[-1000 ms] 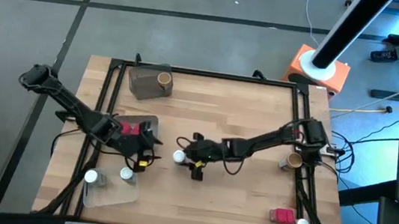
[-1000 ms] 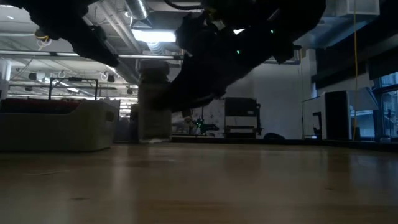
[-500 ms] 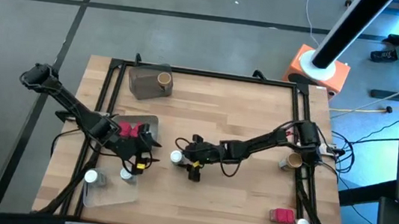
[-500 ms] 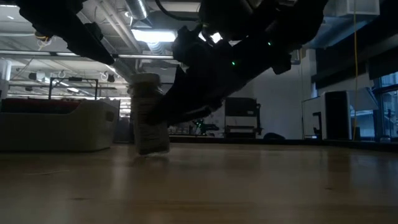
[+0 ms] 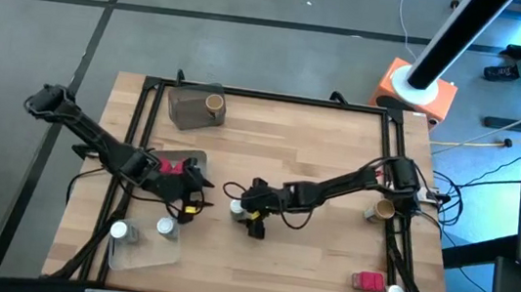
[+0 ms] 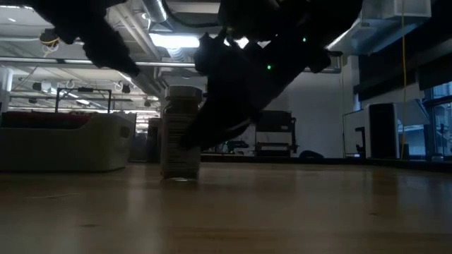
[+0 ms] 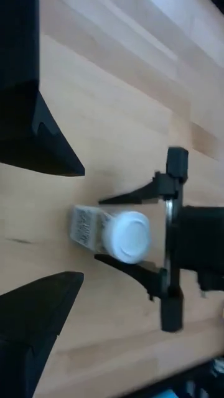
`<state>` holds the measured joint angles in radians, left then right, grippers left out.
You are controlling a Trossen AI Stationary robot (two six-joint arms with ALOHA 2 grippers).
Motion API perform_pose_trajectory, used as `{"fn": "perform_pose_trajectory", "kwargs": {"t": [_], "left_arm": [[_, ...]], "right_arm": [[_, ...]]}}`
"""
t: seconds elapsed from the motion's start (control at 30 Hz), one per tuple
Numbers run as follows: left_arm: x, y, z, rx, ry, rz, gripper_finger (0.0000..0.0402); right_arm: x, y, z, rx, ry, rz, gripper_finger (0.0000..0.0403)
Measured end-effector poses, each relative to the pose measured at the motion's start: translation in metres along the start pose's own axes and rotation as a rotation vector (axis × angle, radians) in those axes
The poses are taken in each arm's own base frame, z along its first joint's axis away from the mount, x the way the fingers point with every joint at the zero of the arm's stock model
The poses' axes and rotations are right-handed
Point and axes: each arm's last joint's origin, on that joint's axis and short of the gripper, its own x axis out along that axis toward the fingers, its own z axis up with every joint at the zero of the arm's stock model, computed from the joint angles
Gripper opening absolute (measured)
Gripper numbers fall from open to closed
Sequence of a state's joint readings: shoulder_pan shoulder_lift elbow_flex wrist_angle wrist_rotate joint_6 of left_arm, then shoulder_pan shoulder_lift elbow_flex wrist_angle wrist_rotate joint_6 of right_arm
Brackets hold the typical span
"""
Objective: Sort spices by type
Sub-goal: Put the top white seasoning can into the bottom left transparent bin
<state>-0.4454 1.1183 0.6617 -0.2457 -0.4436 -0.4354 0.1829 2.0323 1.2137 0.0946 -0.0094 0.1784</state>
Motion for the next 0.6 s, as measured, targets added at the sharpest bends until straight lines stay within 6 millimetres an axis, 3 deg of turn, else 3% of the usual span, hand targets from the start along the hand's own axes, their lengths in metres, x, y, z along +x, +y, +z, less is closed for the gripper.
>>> {"fn": "perform_pose_trajectory", "kwargs": {"t": [0.27, 0.6], "left_arm": [[0.034, -0.001, 0.008, 0.024, -0.019, -0.107, 0.0307], [0.076, -0.01, 0.02, 0.086, 0.056, -0.04, 0.0311]], "right_arm": [[-0.031, 0.001, 0.008, -0.003, 0.082, -0.059, 0.0303], [-0.041, 0.0, 0.004, 0.032, 0.159, -0.079, 0.0303]]}}
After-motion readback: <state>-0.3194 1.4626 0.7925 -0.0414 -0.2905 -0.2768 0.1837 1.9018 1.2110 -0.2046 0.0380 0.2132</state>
